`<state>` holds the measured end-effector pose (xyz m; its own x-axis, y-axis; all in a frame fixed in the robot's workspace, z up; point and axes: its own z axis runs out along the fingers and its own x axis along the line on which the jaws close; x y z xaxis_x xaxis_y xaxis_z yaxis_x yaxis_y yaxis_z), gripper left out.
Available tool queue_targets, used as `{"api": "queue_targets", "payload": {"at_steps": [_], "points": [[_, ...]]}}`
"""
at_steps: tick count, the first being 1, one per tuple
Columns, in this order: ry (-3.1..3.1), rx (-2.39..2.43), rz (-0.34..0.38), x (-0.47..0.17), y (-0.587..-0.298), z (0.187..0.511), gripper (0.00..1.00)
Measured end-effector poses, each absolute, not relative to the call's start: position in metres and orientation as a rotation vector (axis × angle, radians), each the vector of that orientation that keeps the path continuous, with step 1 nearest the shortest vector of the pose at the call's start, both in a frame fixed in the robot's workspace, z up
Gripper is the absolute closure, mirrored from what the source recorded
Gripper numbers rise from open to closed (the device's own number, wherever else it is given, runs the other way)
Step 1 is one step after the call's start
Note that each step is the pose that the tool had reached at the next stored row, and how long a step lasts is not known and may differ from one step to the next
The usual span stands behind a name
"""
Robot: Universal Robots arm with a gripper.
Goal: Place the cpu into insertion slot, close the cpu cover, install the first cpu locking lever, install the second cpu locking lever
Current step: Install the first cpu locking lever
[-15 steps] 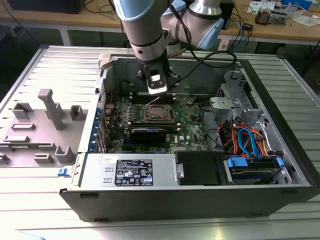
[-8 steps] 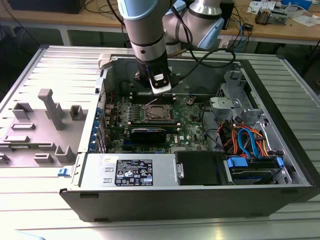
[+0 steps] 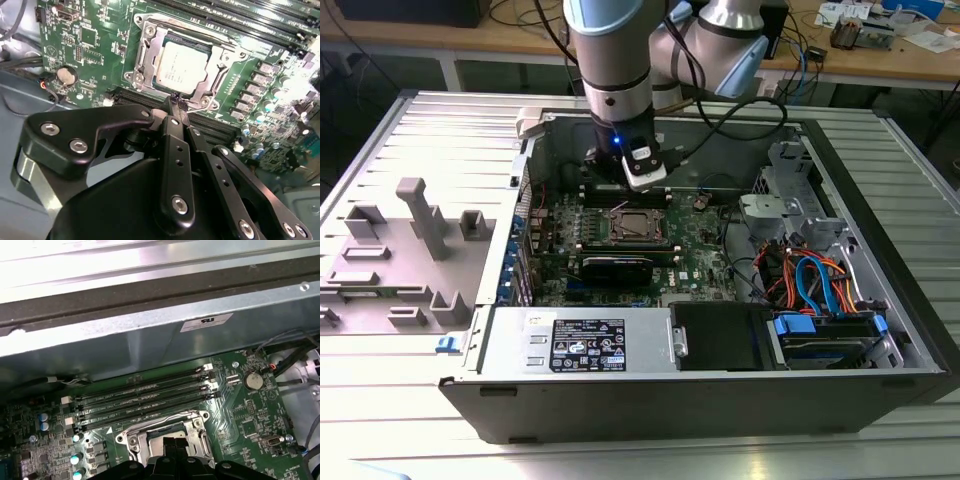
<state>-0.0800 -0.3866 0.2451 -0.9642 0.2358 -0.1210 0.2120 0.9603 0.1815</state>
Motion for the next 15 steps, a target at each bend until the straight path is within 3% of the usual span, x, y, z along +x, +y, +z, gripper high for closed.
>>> {"api": "queue_targets", "payload": {"at_steps": [8, 15], "points": [[2.980, 0.329, 0.202, -0.066, -0.374, 0.245, 0.89], [2.989, 0.263, 0.204, -0.065, -0.363, 0.244, 0.89]]}}
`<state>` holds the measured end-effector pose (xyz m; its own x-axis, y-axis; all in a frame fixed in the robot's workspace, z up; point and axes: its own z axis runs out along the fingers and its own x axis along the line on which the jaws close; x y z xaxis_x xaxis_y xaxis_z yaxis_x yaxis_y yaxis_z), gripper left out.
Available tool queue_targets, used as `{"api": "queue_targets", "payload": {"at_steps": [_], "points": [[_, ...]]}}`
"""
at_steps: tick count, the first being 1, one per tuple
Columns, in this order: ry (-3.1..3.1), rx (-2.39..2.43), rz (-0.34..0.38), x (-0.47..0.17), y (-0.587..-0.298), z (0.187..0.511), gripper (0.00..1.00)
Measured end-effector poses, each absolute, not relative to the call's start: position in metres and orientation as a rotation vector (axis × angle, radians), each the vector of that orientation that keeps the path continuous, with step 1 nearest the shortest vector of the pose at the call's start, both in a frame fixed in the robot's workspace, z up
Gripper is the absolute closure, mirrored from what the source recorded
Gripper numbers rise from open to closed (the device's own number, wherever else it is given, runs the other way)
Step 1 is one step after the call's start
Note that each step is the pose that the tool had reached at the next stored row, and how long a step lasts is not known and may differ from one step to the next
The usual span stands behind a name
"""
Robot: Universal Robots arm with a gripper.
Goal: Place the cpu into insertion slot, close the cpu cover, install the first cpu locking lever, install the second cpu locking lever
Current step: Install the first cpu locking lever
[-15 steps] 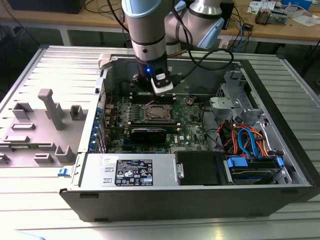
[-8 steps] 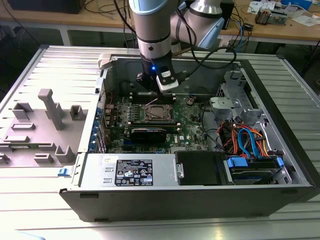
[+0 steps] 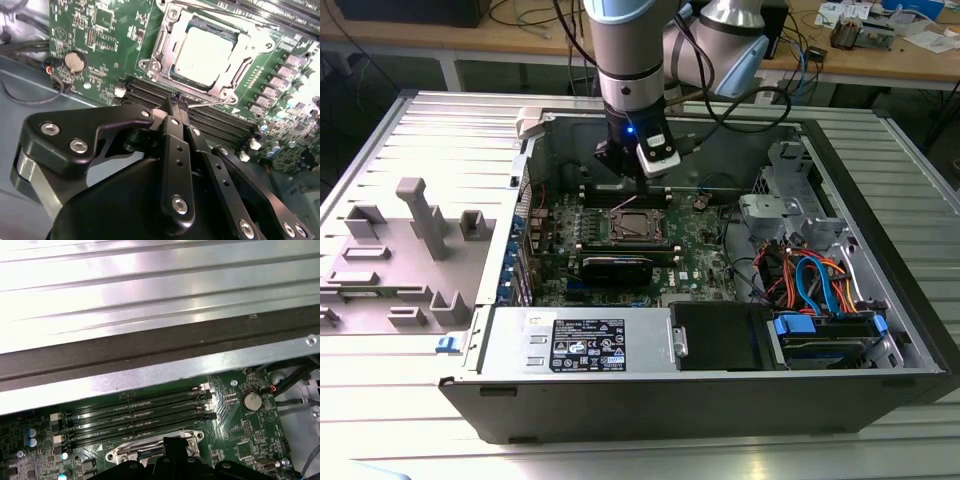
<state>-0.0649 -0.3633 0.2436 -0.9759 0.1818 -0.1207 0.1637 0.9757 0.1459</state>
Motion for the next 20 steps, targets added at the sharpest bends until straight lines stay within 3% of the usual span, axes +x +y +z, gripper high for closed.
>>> {"api": "queue_targets", "payload": {"at_steps": [15, 20], "points": [[3.012, 0.072, 0.203, -0.058, -0.362, 0.233, 0.89], [3.016, 0.061, 0.172, -0.054, -0.359, 0.230, 0.89]]}}
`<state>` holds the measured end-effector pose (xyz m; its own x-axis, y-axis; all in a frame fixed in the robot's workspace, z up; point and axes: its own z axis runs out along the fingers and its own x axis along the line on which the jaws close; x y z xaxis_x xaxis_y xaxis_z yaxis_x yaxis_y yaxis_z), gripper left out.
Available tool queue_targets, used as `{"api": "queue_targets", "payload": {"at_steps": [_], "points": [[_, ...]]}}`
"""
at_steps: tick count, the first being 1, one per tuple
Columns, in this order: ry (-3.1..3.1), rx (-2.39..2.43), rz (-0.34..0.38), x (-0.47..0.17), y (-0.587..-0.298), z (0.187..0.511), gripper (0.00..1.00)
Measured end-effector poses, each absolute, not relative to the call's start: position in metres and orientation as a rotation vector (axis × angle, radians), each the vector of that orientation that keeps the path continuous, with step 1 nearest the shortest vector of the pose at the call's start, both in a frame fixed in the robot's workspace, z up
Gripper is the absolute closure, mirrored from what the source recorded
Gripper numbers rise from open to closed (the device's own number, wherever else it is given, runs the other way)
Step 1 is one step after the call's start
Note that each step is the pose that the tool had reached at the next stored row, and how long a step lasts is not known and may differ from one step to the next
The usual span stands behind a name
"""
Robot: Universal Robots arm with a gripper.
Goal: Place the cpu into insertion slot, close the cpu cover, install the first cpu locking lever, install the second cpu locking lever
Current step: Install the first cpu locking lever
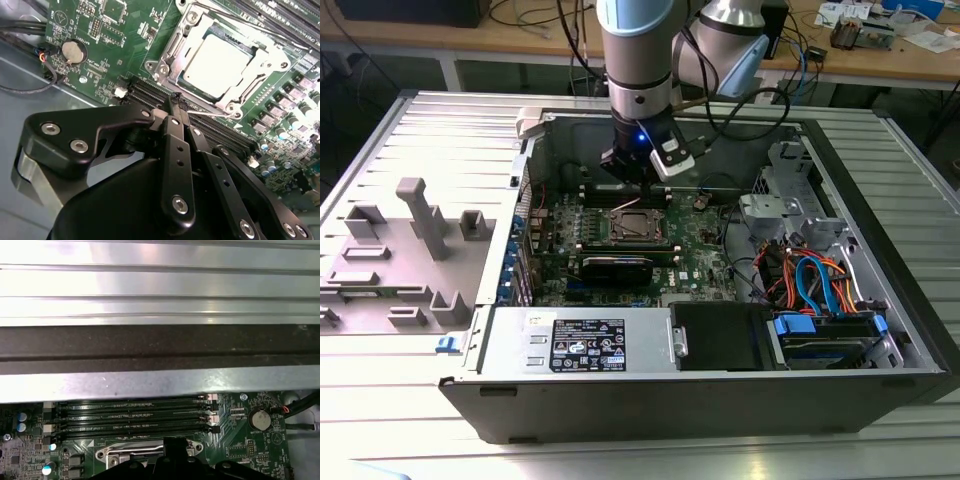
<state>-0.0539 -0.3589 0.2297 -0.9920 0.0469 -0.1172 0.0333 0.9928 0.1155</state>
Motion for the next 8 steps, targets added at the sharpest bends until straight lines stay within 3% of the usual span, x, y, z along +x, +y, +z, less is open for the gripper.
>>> {"api": "queue_targets", "payload": {"at_steps": [8], "points": [[3.020, 0.040, 0.139, -0.0503, -0.3524, 0.2235, 0.89]]}}
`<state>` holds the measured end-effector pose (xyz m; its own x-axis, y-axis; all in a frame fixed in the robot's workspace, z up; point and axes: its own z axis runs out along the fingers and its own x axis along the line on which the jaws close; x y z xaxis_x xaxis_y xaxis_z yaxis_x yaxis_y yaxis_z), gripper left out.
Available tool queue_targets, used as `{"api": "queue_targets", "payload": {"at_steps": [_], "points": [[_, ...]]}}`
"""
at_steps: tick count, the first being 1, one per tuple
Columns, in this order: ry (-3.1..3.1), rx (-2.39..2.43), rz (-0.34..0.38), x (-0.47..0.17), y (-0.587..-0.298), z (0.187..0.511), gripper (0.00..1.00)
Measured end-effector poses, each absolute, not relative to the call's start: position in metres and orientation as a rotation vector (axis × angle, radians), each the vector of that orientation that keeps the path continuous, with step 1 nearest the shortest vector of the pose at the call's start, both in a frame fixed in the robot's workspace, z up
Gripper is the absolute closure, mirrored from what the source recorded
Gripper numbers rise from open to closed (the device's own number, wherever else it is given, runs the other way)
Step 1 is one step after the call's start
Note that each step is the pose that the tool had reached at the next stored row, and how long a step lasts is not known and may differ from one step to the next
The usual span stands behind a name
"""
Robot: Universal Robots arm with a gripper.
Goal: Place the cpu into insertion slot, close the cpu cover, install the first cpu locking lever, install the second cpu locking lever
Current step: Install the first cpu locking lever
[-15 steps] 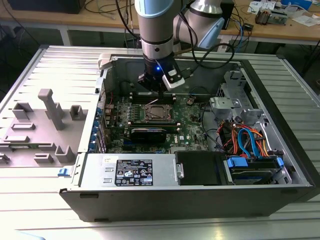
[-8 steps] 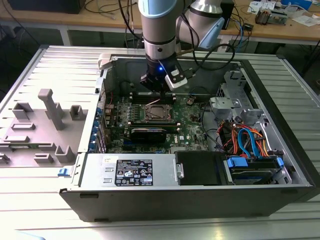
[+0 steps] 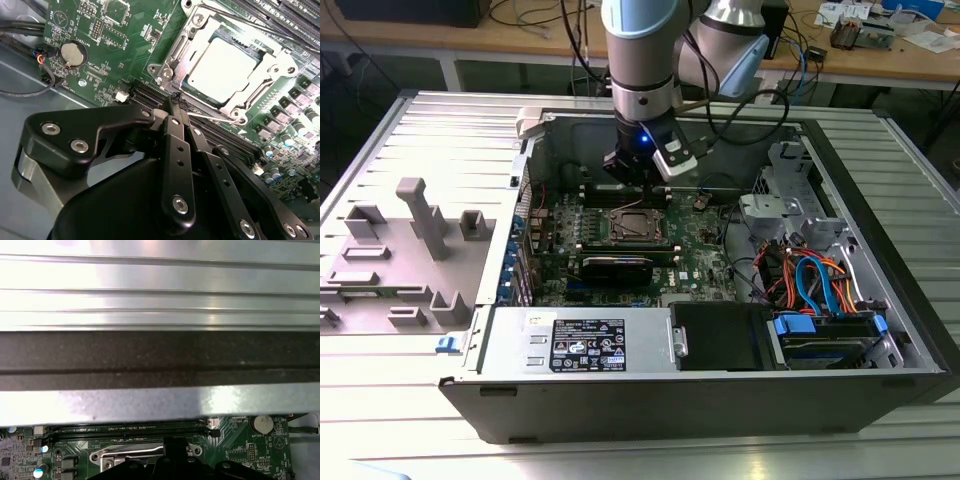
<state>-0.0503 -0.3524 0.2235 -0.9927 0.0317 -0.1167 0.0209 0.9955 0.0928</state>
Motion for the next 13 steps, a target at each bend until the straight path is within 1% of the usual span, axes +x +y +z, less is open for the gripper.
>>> {"api": "queue_targets", "payload": {"at_steps": [7, 13], "points": [[3.020, 0.027, 0.140, -0.0499, -0.3500, 0.2234, 0.89], [3.018, 0.025, 0.182, -0.0499, -0.3513, 0.2234, 0.89]]}}
